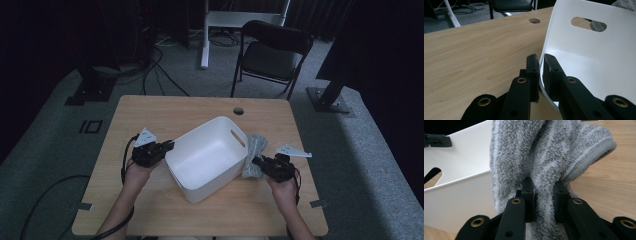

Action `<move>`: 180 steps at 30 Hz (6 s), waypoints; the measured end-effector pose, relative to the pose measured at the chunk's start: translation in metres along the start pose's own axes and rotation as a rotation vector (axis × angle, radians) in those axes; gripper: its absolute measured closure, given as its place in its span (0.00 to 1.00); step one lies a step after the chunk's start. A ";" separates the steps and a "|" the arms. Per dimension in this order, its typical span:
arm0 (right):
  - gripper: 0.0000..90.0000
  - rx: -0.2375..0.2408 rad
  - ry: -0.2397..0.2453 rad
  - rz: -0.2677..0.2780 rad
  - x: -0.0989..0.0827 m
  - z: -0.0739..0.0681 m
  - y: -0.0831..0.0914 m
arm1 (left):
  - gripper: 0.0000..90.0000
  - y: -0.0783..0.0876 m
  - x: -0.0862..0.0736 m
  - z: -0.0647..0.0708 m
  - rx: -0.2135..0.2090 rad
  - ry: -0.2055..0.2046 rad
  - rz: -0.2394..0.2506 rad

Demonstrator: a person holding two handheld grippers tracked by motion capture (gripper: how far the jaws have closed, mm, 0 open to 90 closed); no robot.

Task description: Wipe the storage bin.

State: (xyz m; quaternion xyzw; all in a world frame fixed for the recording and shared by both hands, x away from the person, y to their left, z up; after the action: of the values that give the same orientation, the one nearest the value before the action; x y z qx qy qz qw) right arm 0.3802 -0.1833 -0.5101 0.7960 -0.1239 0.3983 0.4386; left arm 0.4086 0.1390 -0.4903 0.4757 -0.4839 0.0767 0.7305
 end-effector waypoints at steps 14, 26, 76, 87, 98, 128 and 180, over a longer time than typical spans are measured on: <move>0.85 -0.022 -0.030 -0.073 -0.018 0.010 -0.020 | 0.93 0.000 0.000 0.001 0.001 -0.001 -0.002; 0.85 -0.048 -0.052 -0.131 -0.033 0.018 -0.039 | 0.93 -0.001 0.000 0.002 0.004 0.005 0.002; 0.85 -0.020 0.051 -0.047 -0.012 -0.026 -0.011 | 0.93 -0.003 0.001 0.005 -0.006 0.005 0.006; 0.85 -0.033 0.028 -0.088 -0.021 -0.018 -0.025 | 0.93 -0.003 0.001 0.006 -0.008 0.001 0.005; 0.84 -0.041 0.003 -0.135 -0.033 -0.010 -0.041 | 0.93 -0.003 0.002 0.006 -0.002 -0.002 0.006; 0.84 -0.003 -0.050 0.069 -0.003 -0.003 0.026 | 0.94 -0.007 0.004 0.011 0.054 0.020 0.004; 0.85 -0.071 0.042 -0.089 -0.026 -0.025 -0.036 | 0.94 -0.007 0.004 0.013 -0.014 -0.011 0.001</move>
State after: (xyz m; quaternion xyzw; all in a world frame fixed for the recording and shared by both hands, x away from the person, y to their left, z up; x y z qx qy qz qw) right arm 0.3697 -0.1464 -0.5434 0.7759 -0.0933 0.3906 0.4865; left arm 0.4066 0.1243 -0.4906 0.4705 -0.4886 0.0712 0.7313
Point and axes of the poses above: each handheld gripper's, and its own axes: y roughly backward along the jaws, x roughly out of its top, z roughly to its right, the point moved 9 cm from there along -y, roughly forward along the jaws, and after that the axes turned 11 degrees about -z, right-handed, at the moved point
